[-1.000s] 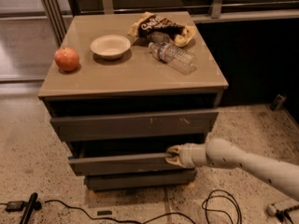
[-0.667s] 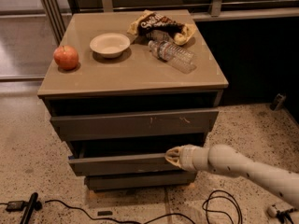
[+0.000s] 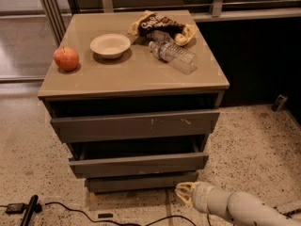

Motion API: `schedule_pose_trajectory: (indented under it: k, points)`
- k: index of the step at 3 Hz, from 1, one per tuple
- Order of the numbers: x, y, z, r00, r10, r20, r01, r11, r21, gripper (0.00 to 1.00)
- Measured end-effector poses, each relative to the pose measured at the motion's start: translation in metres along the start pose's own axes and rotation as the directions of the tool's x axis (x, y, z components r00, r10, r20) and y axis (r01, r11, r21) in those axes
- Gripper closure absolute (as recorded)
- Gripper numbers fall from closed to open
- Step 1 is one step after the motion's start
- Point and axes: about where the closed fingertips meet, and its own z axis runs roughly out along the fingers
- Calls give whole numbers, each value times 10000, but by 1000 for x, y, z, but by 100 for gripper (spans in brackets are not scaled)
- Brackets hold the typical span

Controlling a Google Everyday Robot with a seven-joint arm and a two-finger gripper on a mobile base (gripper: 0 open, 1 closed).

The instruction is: Open middle drawer

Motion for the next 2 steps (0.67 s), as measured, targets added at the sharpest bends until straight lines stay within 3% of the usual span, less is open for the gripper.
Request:
schedule_pose_trajectory:
  k: [1,2]
  points:
    - [0,-9,6,10000,25,22,-25,10000,-60,63]
    - [1,-54,22,10000,-23,-20,23,10000,-71,39]
